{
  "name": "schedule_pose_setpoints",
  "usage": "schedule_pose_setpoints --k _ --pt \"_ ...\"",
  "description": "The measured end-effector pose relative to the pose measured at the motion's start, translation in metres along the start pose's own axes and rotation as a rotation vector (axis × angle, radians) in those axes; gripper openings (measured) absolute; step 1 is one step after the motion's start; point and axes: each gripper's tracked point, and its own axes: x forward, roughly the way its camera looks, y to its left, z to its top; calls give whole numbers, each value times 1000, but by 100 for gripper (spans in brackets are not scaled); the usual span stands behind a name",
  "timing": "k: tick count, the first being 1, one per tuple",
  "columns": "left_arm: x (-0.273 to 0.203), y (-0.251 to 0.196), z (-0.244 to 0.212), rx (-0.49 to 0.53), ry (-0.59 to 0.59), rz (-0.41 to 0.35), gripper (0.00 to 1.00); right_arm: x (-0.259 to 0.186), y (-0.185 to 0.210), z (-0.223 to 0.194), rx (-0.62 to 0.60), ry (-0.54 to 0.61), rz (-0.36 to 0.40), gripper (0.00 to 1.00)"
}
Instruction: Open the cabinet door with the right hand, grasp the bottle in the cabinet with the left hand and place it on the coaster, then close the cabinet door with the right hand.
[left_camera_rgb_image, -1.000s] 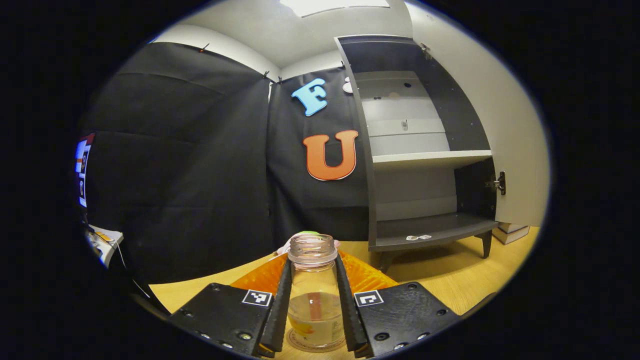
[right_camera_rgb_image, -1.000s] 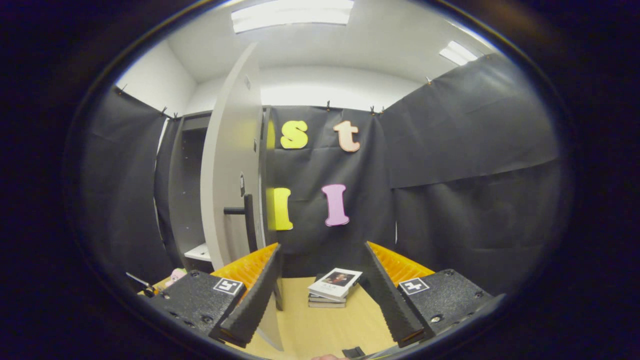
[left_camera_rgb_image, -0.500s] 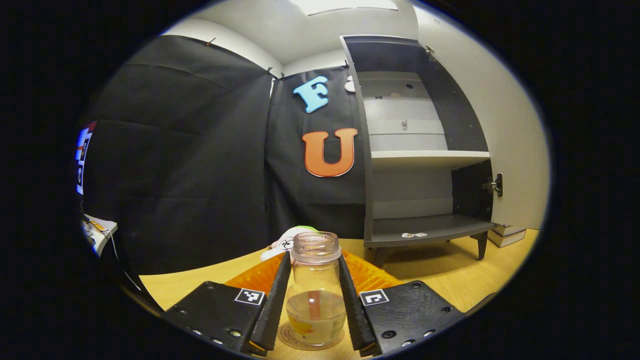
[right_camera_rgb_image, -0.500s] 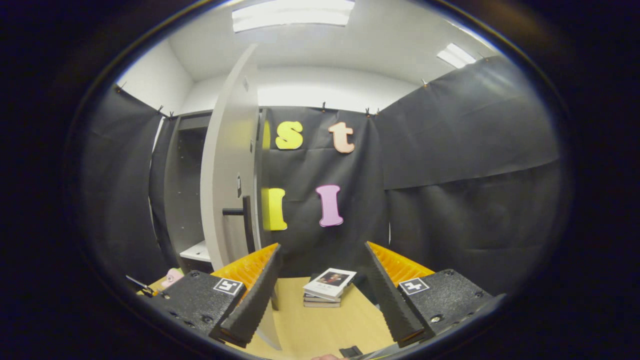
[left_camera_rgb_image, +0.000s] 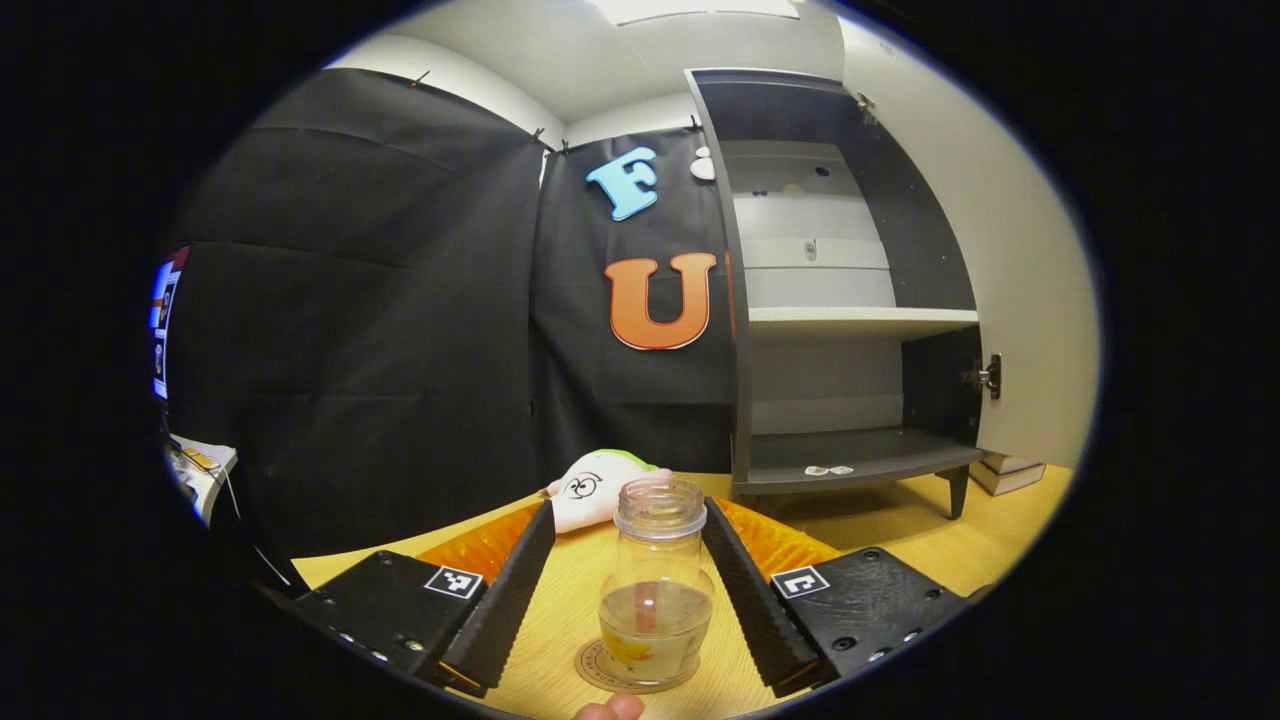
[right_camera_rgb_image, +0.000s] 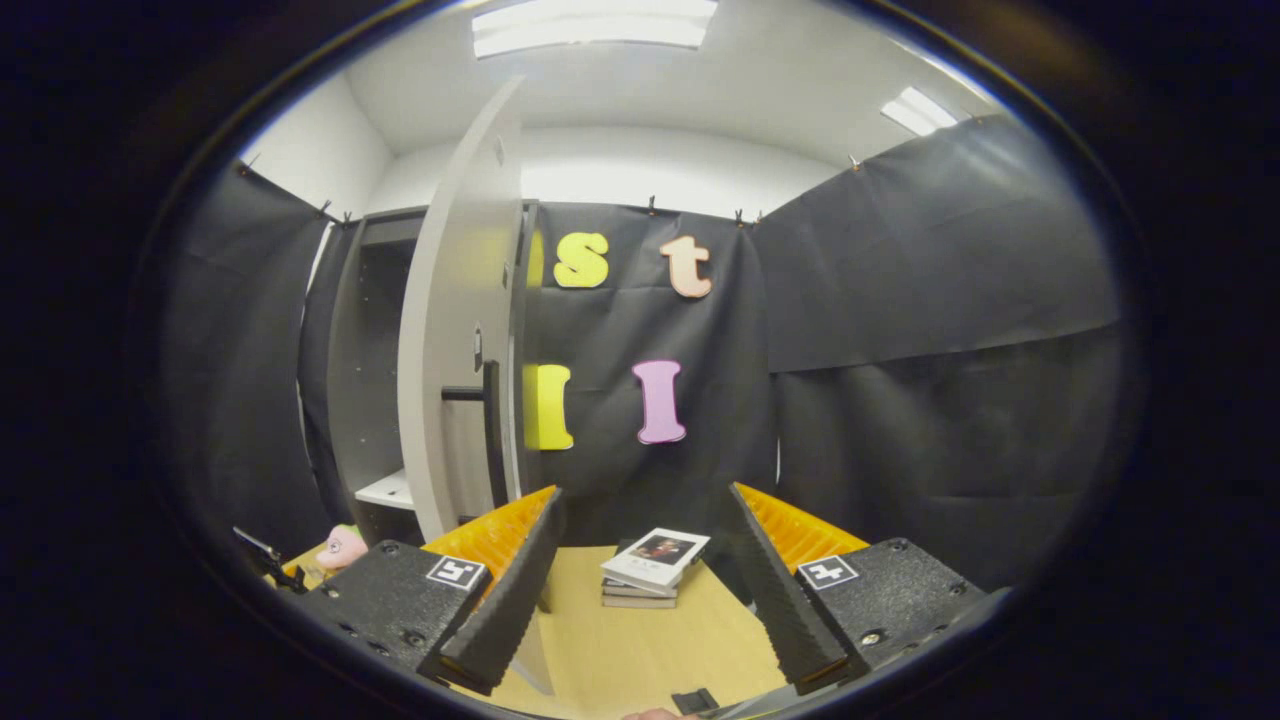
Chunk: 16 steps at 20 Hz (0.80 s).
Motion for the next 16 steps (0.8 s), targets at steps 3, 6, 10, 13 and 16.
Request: schedule_pose_setpoints --k 3,6,10,13,16 --pt "-4 -2 17 13 -12 -18 96 2 -3 -9 25 0 20 98" --pt "-13 -6 46 -1 -11 -33 96 5 -1 -16 49 -29 50 98" --pt "-31 -10 101 -35 -22 -48 95 15 3 -39 85 -32 76 98" --pt "-42 -19 144 8 -54 -82 95 29 10 -53 118 -7 112 98" --pt "-52 -38 170 14 -28 -137 95 44 14 -57 120 12 144 98"
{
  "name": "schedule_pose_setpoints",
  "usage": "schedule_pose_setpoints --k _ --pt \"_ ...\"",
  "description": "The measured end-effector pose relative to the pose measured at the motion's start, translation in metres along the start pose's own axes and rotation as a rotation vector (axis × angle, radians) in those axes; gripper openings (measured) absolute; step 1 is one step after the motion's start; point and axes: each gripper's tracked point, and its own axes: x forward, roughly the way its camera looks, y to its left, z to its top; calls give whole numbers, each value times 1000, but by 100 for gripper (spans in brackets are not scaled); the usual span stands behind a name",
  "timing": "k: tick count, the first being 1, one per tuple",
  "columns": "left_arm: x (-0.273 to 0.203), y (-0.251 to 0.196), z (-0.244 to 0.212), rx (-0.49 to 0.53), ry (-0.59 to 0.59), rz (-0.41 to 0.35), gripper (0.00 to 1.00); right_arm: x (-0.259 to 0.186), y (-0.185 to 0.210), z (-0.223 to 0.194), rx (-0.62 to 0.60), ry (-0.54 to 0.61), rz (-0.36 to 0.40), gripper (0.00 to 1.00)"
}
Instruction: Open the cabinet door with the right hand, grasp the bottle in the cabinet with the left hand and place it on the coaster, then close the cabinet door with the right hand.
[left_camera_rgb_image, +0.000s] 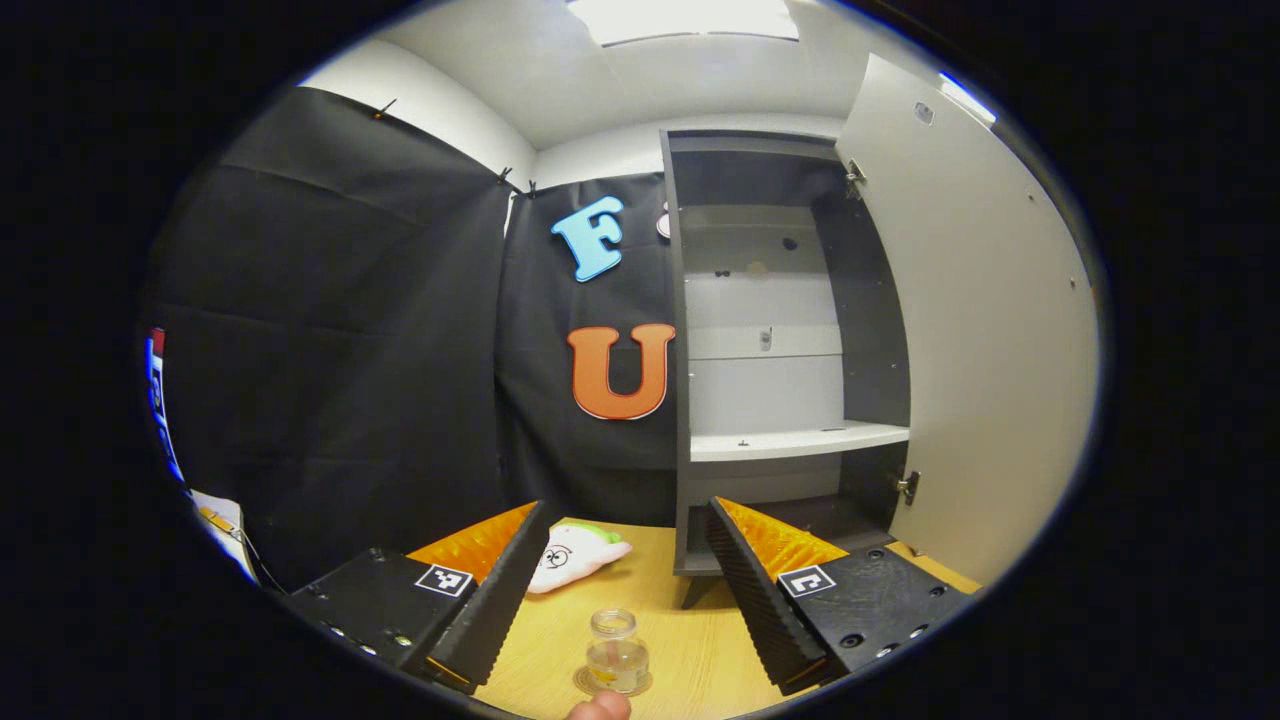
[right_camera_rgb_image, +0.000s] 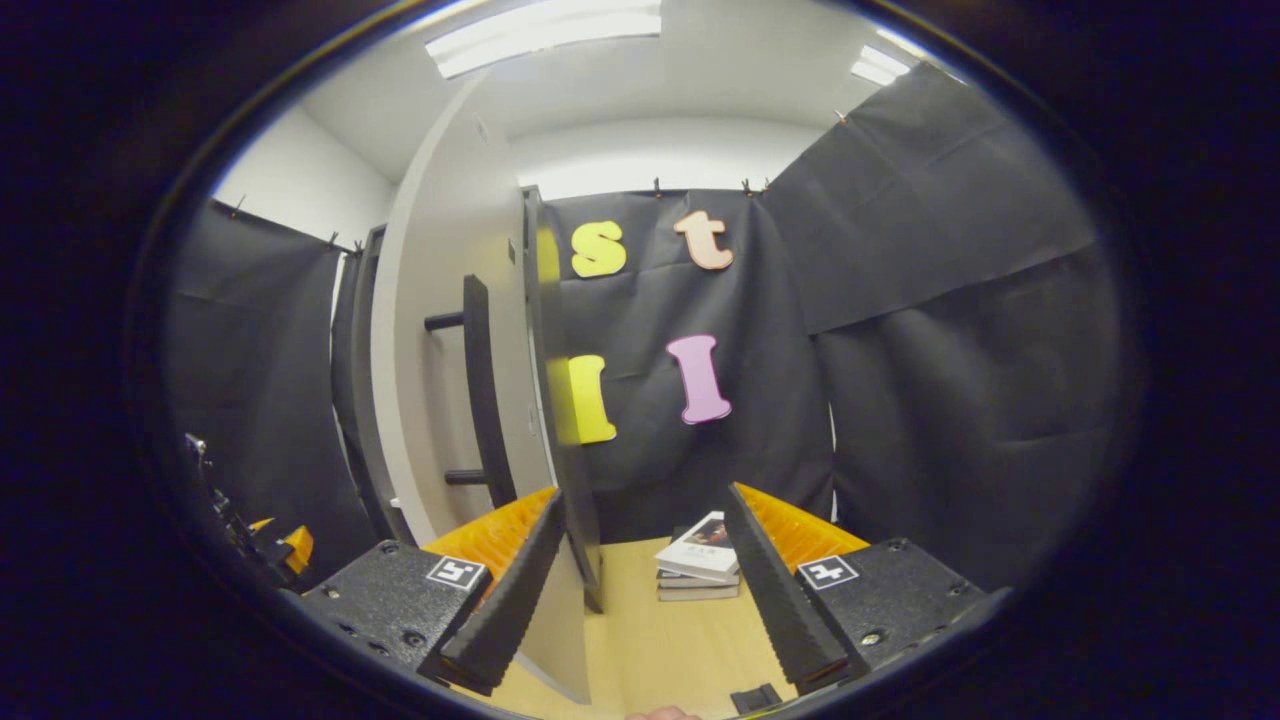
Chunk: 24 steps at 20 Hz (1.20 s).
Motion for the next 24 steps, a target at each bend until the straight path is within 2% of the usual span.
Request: schedule_pose_setpoints --k 3,9,11,15,21,24 --pt "-3 -19 27 -8 -8 -62 95 14 3 3 -10 -8 19 98" --pt "-6 -26 52 -5 6 -82 95 30 8 10 0 -10 33 98" --pt "-6 -28 52 4 7 -80 95 32 14 4 27 15 66 98" --pt "-7 -28 43 11 19 -78 95 33 14 6 53 15 84 97" --pt "-14 -33 41 18 6 -94 95 31 23 10 -50 14 80 96" --pt "-17 -34 40 18 3 -103 95 31 35 6 -56 23 109 96"
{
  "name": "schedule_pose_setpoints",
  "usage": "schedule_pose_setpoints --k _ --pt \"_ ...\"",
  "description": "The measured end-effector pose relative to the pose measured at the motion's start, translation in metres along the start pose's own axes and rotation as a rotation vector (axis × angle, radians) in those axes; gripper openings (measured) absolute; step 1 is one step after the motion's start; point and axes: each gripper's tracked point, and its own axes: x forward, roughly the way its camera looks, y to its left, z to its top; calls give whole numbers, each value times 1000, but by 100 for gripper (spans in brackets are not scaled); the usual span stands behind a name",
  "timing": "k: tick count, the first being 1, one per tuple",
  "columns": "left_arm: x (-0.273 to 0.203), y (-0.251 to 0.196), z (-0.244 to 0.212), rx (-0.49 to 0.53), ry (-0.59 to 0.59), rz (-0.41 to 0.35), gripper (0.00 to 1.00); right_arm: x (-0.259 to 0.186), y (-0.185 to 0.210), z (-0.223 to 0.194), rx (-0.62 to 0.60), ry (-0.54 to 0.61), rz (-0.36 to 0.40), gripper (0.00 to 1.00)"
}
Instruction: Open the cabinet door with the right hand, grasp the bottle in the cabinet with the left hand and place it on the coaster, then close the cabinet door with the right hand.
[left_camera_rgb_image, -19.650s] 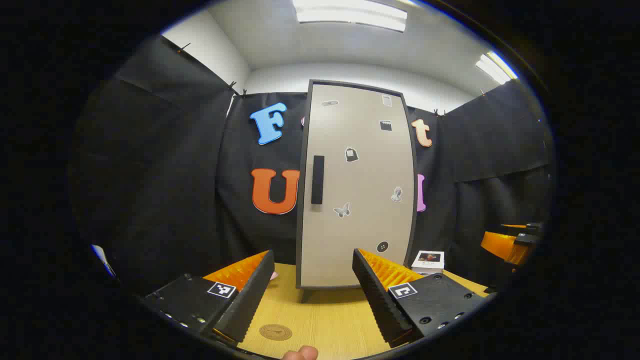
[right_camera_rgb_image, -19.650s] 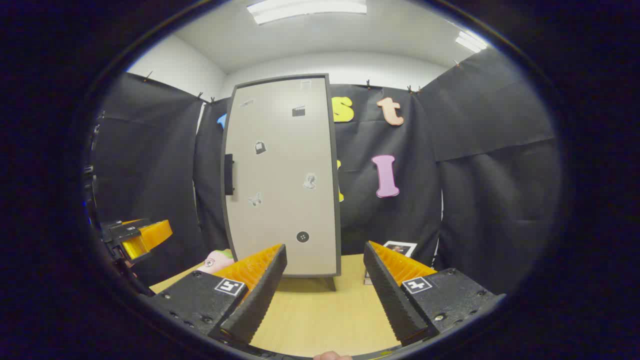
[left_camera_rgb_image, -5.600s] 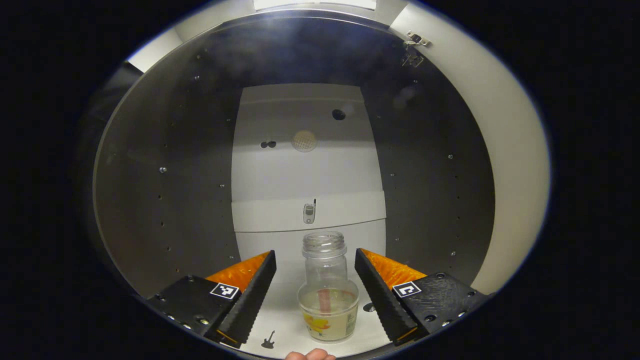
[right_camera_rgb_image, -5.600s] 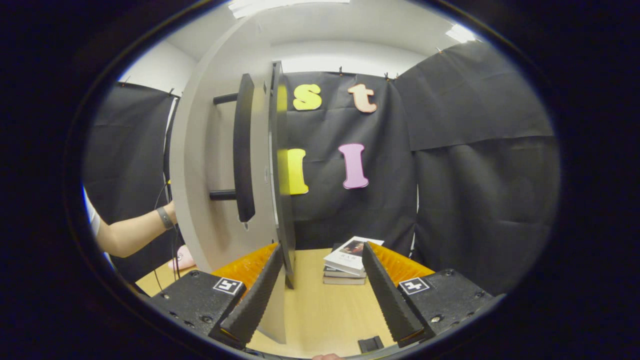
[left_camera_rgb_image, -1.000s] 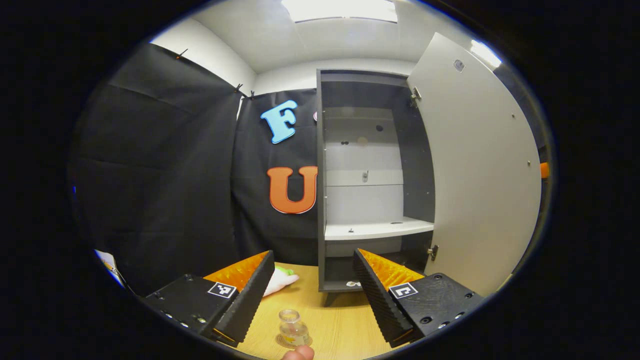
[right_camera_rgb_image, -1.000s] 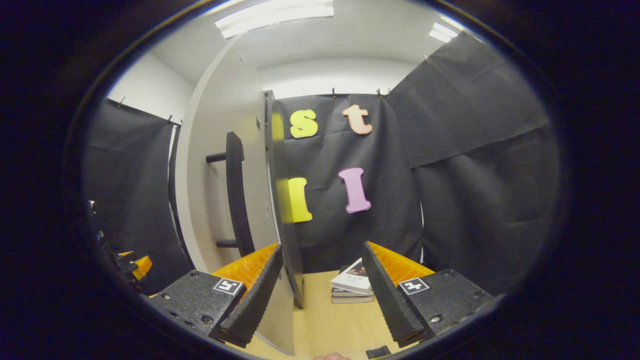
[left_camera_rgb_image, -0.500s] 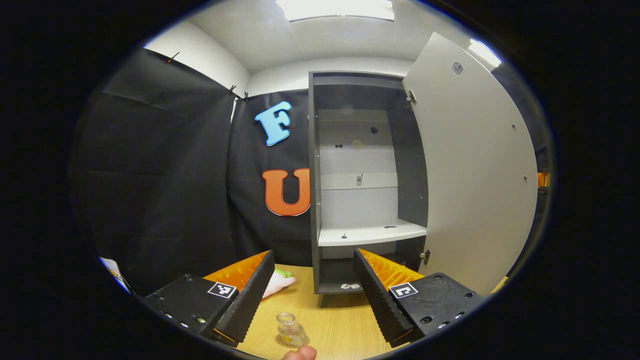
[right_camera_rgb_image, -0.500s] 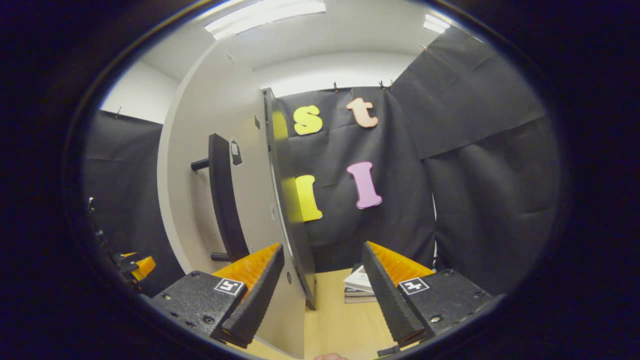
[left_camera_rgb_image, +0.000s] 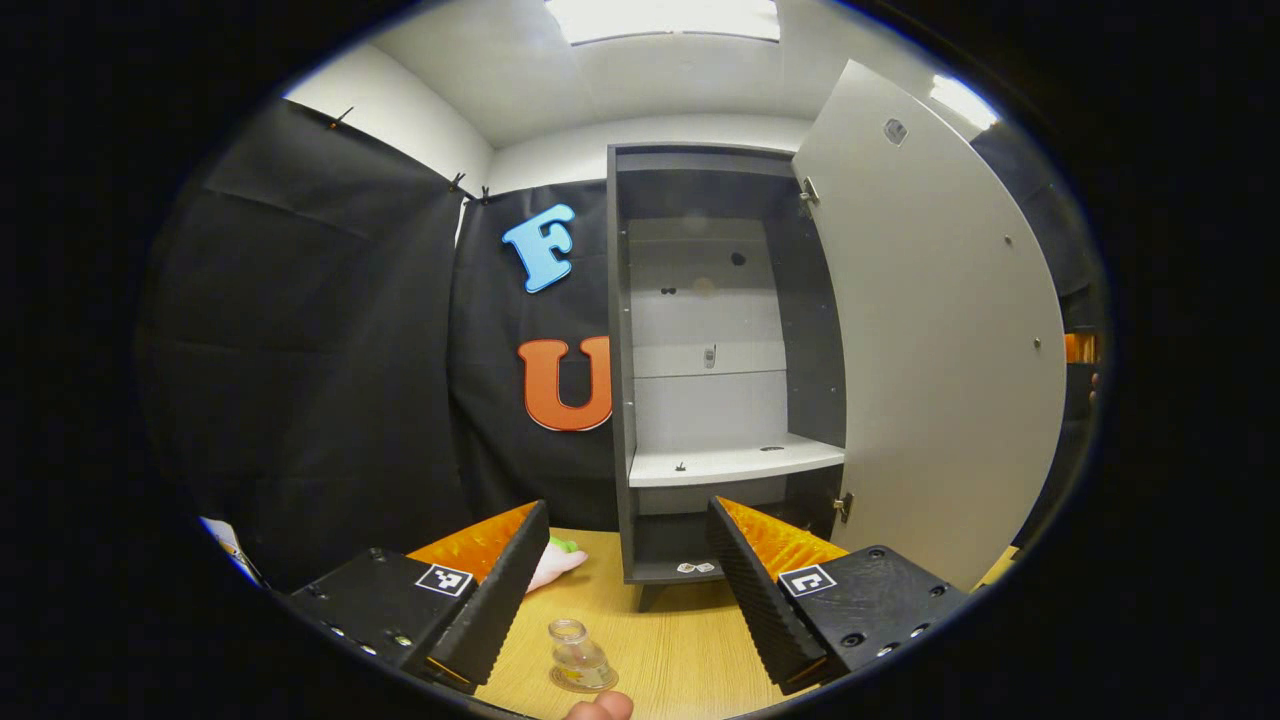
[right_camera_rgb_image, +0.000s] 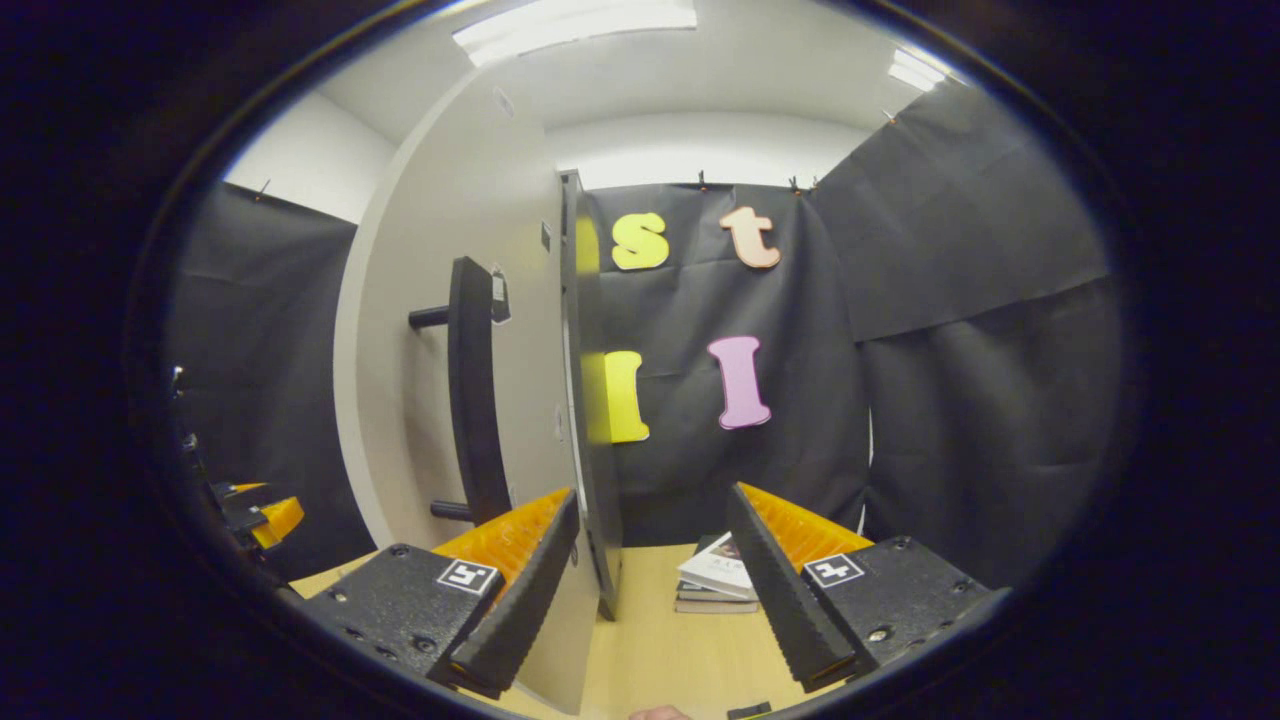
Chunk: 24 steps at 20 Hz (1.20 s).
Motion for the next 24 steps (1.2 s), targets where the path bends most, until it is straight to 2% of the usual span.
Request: schedule_pose_setpoints --k 4,11,12,22,23,24 --pt "-2 5 0 -2 -3 -1 95 1 26 -2 5 13 62 96" --pt "-4 16 -7 0 -2 -3 95 14 92 -8 3 21 224 96" --pt "-4 18 -8 0 -1 -1 95 29 93 -28 -1 17 239 96" --pt "2 43 -16 -4 -3 5 95 62 166 -22 -11 0 344 96" --pt "3 43 -18 -9 0 2 95 58 179 -6 -15 2 357 96" --pt "3 45 -18 -15 1 -1 95 64 189 -10 -15 9 371 96"
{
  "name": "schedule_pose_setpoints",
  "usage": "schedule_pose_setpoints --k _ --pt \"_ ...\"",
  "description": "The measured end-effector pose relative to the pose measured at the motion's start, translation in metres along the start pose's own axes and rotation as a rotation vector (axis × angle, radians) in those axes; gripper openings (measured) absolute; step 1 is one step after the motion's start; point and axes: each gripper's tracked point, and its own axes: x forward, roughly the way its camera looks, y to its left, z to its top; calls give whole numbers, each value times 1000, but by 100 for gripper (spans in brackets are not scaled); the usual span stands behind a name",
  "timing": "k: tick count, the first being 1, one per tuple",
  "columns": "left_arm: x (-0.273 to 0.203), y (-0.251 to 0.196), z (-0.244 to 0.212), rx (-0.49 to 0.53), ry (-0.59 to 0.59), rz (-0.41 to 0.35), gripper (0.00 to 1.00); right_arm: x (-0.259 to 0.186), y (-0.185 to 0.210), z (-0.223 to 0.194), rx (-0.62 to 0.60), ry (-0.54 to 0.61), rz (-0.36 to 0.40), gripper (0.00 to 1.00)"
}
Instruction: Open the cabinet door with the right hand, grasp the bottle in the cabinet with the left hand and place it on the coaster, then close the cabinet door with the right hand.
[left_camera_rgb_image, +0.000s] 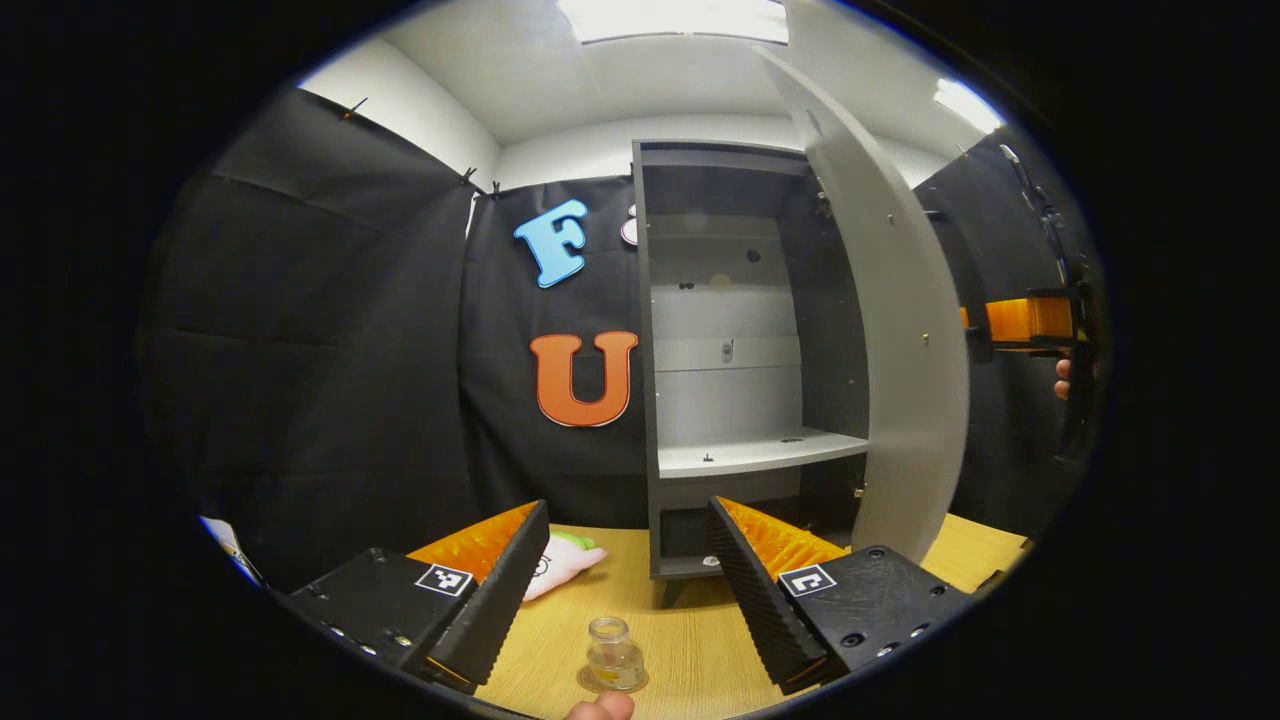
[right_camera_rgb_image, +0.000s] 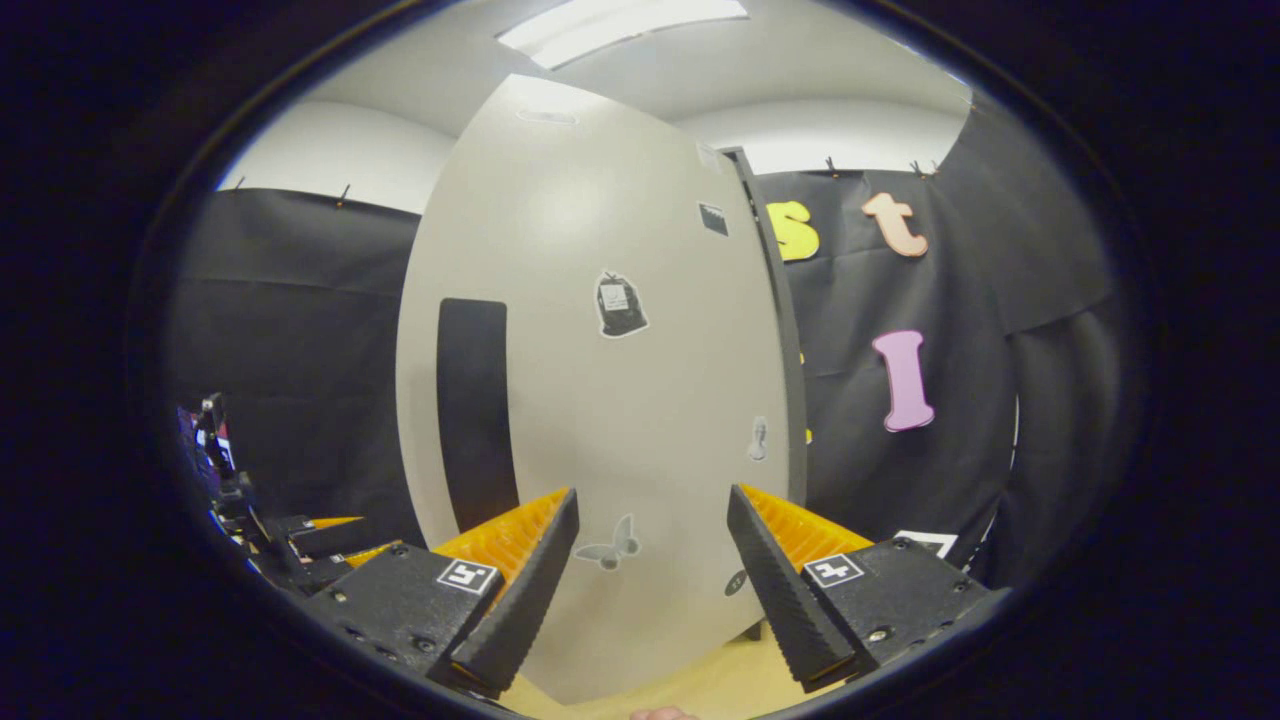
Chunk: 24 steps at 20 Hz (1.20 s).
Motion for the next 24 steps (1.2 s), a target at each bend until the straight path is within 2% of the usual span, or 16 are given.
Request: schedule_pose_setpoints --k 6,7,8,9,10,11,12,18,19,20,21,22,24 --pt "5 16 -6 -4 10 13 95 62 47 -8 60 27 87 97" --pt "6 20 -7 -6 16 18 95 73 56 -8 68 30 97 93" --pt "6 22 -7 -11 17 21 95 84 64 -10 68 35 108 98" --pt "8 26 -7 -18 15 26 95 93 72 -10 67 38 117 98" --pt "7 26 -7 -23 14 32 95 103 82 -11 63 40 134 93" --pt "6 27 -6 -26 15 36 95 109 90 -12 56 45 144 98" --pt "7 29 -6 -27 15 42 95 112 93 -13 46 48 138 98" --pt "7 32 -8 -26 14 46 95 100 100 -19 0 28 100 98" --pt "7 31 -8 -27 17 41 95 98 99 -22 -3 29 91 94" --pt "7 29 -8 -34 20 34 95 96 96 -25 -6 33 73 94" --pt "7 27 -10 -46 29 26 95 91 93 -27 -4 29 59 99" --pt "6 23 -11 -59 38 17 95 78 89 -29 -2 23 51 94" --pt "5 15 -5 -72 21 -1 95 60 79 -33 -4 23 25 94"
